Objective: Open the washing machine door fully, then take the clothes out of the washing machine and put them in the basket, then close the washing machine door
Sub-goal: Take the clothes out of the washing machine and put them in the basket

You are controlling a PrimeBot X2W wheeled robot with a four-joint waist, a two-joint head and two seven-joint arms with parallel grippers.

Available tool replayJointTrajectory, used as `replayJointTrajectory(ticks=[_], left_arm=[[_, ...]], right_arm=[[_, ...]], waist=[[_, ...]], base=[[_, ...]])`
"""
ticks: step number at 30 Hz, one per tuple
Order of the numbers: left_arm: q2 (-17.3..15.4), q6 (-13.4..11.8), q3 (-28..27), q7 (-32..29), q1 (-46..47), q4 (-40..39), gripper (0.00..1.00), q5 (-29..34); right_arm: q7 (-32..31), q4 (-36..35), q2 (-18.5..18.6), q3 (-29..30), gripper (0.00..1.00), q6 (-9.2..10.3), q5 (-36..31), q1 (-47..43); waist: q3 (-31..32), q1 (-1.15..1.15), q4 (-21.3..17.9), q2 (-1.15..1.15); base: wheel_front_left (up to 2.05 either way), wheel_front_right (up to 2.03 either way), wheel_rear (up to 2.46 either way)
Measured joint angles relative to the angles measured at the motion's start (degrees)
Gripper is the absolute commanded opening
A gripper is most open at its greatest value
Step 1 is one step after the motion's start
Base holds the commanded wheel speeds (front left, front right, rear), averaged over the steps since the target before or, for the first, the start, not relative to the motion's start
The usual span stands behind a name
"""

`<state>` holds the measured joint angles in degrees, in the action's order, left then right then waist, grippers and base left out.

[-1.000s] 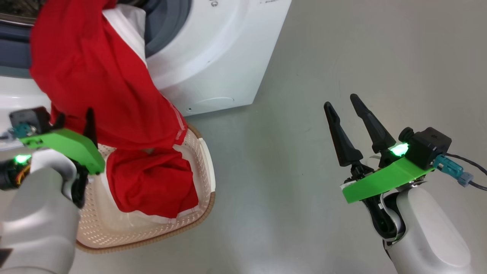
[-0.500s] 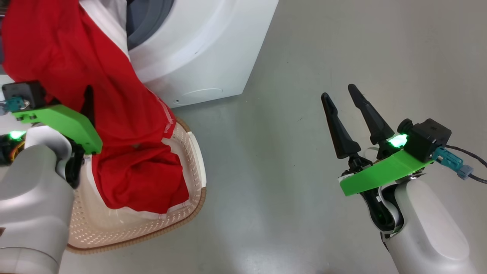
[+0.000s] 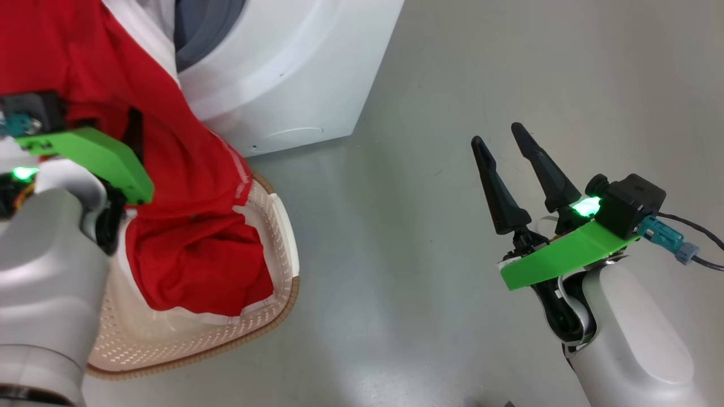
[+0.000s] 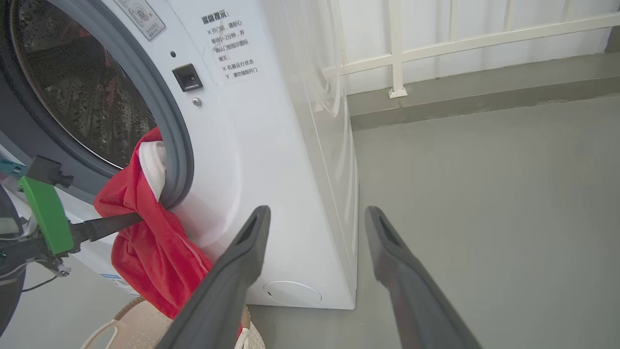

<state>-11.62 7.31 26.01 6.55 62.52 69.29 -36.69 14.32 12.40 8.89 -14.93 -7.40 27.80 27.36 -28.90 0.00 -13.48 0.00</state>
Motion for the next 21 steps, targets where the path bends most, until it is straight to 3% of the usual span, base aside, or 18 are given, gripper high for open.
replayJointTrajectory(ticks=[8, 9, 10, 11, 12, 21], left_arm=[[-0.4, 0.0, -0.2, 0.2, 2.1, 3.3, 1.0, -1.0], [-0.3, 0.0, -0.2, 0.3, 2.3, 3.6, 0.67, -1.1], [-0.3, 0.0, -0.2, 0.5, 2.4, 3.8, 0.42, -1.3], [-0.3, 0.0, -0.2, 0.7, 2.4, 4.0, 0.06, -1.3], [-0.4, 0.0, -0.2, 0.7, 2.4, 4.1, 0.0, -1.3], [0.4, 0.0, 0.2, 2.1, 2.4, 4.7, 0.0, -1.4]], right_arm=[[0.0, 0.1, -0.3, -0.1, 1.0, 0.0, 0.0, 0.0], [0.0, 0.1, -0.3, -0.1, 1.0, 0.0, 0.0, 0.0], [0.0, 0.1, -0.4, -0.1, 1.0, 0.0, 0.0, 0.0], [0.0, 0.1, -0.4, -0.1, 1.0, 0.0, 0.0, 0.0], [0.0, 0.1, -0.4, -0.1, 1.0, 0.0, 0.0, 0.0], [0.0, 0.1, -0.4, 0.2, 1.0, 0.0, 0.0, 0.0]], waist=[[-0.3, 0.0, -0.7, 0.0], [-0.3, 0.0, -0.7, 0.0], [-0.3, 0.0, -0.7, 0.0], [-0.3, 0.0, -0.6, 0.0], [-0.2, 0.0, -0.6, 0.0], [0.5, 0.0, 0.3, 0.0]], base=[[0.0, 0.0, 0.0], [0.0, 0.0, 0.0], [0.0, 0.0, 0.0], [0.0, 0.0, 0.0], [0.0, 0.0, 0.0], [0.0, 0.0, 0.0]])
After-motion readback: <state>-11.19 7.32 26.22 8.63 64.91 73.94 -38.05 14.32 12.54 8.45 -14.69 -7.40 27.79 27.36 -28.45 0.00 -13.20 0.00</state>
